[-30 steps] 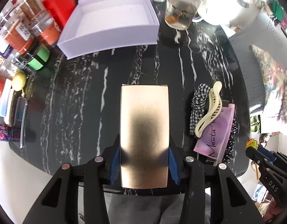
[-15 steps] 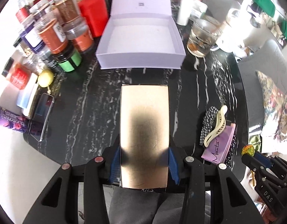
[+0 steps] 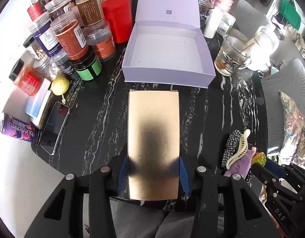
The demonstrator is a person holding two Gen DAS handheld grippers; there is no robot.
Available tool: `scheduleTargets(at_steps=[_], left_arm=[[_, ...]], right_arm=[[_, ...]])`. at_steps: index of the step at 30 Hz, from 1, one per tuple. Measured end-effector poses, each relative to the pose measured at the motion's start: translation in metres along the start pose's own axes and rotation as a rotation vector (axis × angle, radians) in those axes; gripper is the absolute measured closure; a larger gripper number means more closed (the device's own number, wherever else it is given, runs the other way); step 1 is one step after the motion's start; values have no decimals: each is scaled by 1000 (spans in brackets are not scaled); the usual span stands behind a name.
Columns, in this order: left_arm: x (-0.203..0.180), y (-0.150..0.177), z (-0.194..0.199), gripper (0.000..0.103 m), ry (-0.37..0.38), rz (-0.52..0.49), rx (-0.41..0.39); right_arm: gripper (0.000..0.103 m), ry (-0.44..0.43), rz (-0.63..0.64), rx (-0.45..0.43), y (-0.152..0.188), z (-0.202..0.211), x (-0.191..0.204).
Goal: Organize rigid objects
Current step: 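Carry the gold box and lollipop into the open lavender box with both tools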
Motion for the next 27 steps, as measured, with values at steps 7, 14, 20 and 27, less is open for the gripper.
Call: scheduleTargets(at_steps=[7, 14, 20, 27], left_arm=[[14, -25, -11, 59, 0, -43, 23], [27, -56, -28, 59, 19, -89, 55], [35, -83, -35, 59, 13, -139, 51], [40, -113, -42, 59, 21, -165, 39]], right_arm=[[80, -8, 3, 10, -22, -13, 16], [80, 0, -23, 17, -49, -27, 31], [80, -3, -53, 12, -68, -38, 42], [80, 1, -74, 2, -92, -49, 51]])
Point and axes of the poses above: each gripper's, at about its wrist camera, not at the fingertips, and z roughly against the way its jaws point, x to its left, y to its underside, the point moved 1 cm from there along -z, roughly the way its jaws point, and after that the axes turned 4 degrees about x, right-handed, at the moved point
